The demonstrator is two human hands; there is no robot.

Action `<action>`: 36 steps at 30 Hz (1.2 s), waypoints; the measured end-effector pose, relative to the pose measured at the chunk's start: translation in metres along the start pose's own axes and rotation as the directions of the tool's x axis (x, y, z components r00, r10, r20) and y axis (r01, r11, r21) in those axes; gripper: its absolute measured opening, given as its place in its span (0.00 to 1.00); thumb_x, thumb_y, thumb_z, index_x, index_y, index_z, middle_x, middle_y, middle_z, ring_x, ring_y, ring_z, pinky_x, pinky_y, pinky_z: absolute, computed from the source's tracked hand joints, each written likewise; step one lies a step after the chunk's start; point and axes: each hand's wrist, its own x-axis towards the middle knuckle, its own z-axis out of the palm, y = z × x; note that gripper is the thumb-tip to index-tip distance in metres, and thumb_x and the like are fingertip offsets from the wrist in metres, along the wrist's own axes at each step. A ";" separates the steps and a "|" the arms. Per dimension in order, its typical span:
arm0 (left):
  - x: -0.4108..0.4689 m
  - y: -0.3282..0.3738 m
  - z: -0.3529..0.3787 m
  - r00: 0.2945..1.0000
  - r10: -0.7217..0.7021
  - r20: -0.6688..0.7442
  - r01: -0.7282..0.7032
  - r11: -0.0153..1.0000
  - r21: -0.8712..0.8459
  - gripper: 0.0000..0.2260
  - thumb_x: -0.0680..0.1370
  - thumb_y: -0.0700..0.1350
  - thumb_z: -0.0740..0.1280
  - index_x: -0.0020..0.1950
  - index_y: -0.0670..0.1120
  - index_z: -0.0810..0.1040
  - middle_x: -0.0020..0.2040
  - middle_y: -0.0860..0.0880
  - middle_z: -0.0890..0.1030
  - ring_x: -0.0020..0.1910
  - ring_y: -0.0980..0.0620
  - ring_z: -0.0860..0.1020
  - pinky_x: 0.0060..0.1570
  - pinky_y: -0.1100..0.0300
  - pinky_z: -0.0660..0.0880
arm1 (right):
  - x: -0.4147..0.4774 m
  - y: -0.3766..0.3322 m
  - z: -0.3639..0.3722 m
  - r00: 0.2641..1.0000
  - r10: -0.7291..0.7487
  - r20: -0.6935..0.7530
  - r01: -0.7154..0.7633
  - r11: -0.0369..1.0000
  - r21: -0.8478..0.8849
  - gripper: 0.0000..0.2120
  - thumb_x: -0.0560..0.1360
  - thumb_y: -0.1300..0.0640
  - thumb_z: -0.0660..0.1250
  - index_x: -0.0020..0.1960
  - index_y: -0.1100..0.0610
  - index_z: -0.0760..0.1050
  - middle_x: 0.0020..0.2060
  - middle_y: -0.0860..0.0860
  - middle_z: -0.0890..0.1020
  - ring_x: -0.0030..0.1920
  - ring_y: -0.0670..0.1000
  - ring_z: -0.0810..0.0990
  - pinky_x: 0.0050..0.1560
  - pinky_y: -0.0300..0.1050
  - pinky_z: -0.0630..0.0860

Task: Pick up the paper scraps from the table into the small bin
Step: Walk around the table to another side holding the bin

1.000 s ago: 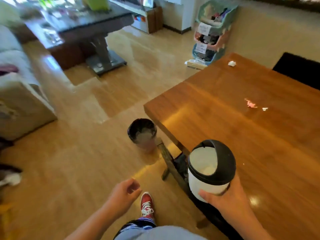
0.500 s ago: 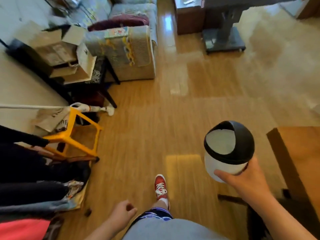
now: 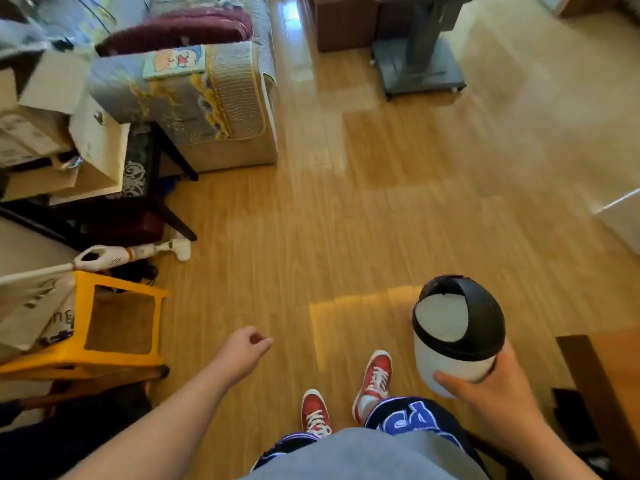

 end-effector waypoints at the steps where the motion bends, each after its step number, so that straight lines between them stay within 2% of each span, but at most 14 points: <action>1: 0.013 0.024 -0.002 1.000 0.028 0.010 -0.027 1.000 -0.013 0.10 0.78 0.53 0.68 0.50 0.47 0.80 0.45 0.49 0.82 0.44 0.51 0.80 0.44 0.56 0.78 | 0.011 0.003 -0.003 1.000 0.010 -0.013 -0.010 1.000 -0.003 0.51 0.52 0.56 0.88 0.58 0.19 0.62 0.51 0.27 0.77 0.51 0.29 0.77 0.42 0.31 0.72; 3: 0.041 0.071 -0.004 0.995 0.093 0.025 -0.092 0.995 -0.041 0.10 0.78 0.53 0.68 0.49 0.47 0.80 0.45 0.50 0.82 0.45 0.52 0.80 0.43 0.57 0.76 | 0.035 0.004 -0.009 0.998 0.050 -0.040 -0.050 0.999 0.008 0.54 0.51 0.56 0.88 0.57 0.17 0.61 0.51 0.25 0.77 0.51 0.26 0.75 0.43 0.32 0.71; 6: 0.085 0.141 -0.006 0.980 0.187 0.062 -0.185 0.982 -0.030 0.09 0.78 0.52 0.68 0.51 0.47 0.80 0.46 0.52 0.81 0.46 0.53 0.79 0.40 0.61 0.73 | 0.082 0.009 -0.017 0.994 0.097 -0.045 -0.096 0.995 0.018 0.53 0.52 0.58 0.88 0.57 0.19 0.62 0.52 0.31 0.76 0.50 0.32 0.75 0.42 0.33 0.72; 10: 0.132 0.209 -0.011 0.976 0.205 0.076 -0.206 0.979 -0.003 0.09 0.78 0.52 0.68 0.52 0.47 0.80 0.47 0.52 0.81 0.45 0.55 0.78 0.38 0.64 0.71 | 0.153 0.000 -0.028 0.987 0.161 -0.025 -0.160 0.986 0.051 0.52 0.53 0.60 0.88 0.67 0.36 0.63 0.51 0.33 0.74 0.49 0.35 0.73 0.43 0.36 0.72; 14: 0.161 0.235 -0.022 0.983 0.158 0.090 -0.160 0.987 0.018 0.09 0.78 0.50 0.69 0.52 0.46 0.80 0.47 0.51 0.82 0.44 0.57 0.78 0.38 0.66 0.71 | 0.231 -0.026 -0.034 0.989 0.142 0.042 -0.143 0.989 0.037 0.51 0.53 0.56 0.87 0.66 0.35 0.62 0.52 0.33 0.74 0.50 0.38 0.74 0.44 0.40 0.75; 19: 0.193 0.229 -0.050 0.996 0.001 0.091 -0.005 0.999 0.045 0.08 0.78 0.52 0.69 0.52 0.49 0.79 0.46 0.54 0.81 0.45 0.58 0.78 0.41 0.63 0.73 | 0.331 -0.078 -0.031 0.994 0.031 0.105 -0.032 0.999 0.007 0.48 0.52 0.48 0.86 0.63 0.29 0.64 0.54 0.32 0.76 0.51 0.32 0.75 0.38 0.29 0.72; 23: 0.231 0.227 -0.075 0.990 -0.112 0.083 0.104 0.991 0.088 0.07 0.77 0.53 0.69 0.49 0.51 0.79 0.45 0.54 0.81 0.44 0.58 0.78 0.41 0.62 0.74 | 0.408 -0.118 -0.017 0.993 -0.005 0.114 0.002 1.000 0.030 0.46 0.50 0.43 0.84 0.63 0.30 0.66 0.55 0.36 0.79 0.54 0.37 0.78 0.41 0.36 0.77; 26: 0.276 0.239 -0.094 0.987 -0.134 0.090 0.124 0.987 0.106 0.07 0.77 0.54 0.69 0.48 0.51 0.79 0.45 0.54 0.81 0.44 0.58 0.78 0.38 0.62 0.73 | 0.461 -0.144 -0.004 0.995 0.006 0.102 -0.013 0.998 0.062 0.45 0.50 0.43 0.84 0.60 0.26 0.64 0.54 0.34 0.78 0.53 0.35 0.78 0.40 0.35 0.76; 29: 0.331 0.269 -0.119 0.988 -0.113 0.103 0.097 0.984 0.151 0.08 0.77 0.54 0.69 0.49 0.51 0.79 0.46 0.54 0.81 0.45 0.57 0.79 0.41 0.62 0.74 | 0.501 -0.162 0.002 0.996 0.037 0.076 -0.043 0.996 0.080 0.47 0.51 0.44 0.84 0.65 0.35 0.65 0.54 0.35 0.78 0.52 0.33 0.78 0.36 0.32 0.76; 30: 0.349 0.283 -0.129 0.989 -0.098 0.109 0.077 0.981 0.177 0.09 0.77 0.54 0.68 0.51 0.50 0.79 0.47 0.53 0.82 0.46 0.56 0.79 0.43 0.60 0.76 | 0.512 -0.166 0.000 0.997 0.055 0.055 -0.059 0.995 0.083 0.47 0.51 0.44 0.83 0.66 0.36 0.66 0.55 0.35 0.78 0.53 0.34 0.78 0.37 0.32 0.76; 33: 0.400 0.340 -0.156 0.991 -0.028 0.131 -0.009 0.961 0.278 0.11 0.77 0.55 0.68 0.52 0.49 0.79 0.49 0.51 0.82 0.47 0.53 0.80 0.48 0.57 0.78 | 0.535 -0.173 -0.012 0.993 0.111 -0.033 -0.107 0.990 0.096 0.46 0.49 0.42 0.83 0.63 0.29 0.66 0.54 0.35 0.79 0.53 0.38 0.78 0.41 0.38 0.77; 36: 0.446 0.418 -0.172 0.982 0.060 0.179 -0.126 0.913 0.388 0.11 0.77 0.56 0.68 0.51 0.50 0.79 0.48 0.51 0.82 0.47 0.51 0.80 0.49 0.56 0.78 | 0.542 -0.168 -0.034 0.970 0.186 -0.155 -0.165 0.976 0.139 0.46 0.50 0.45 0.85 0.60 0.27 0.65 0.53 0.32 0.78 0.51 0.36 0.78 0.39 0.35 0.74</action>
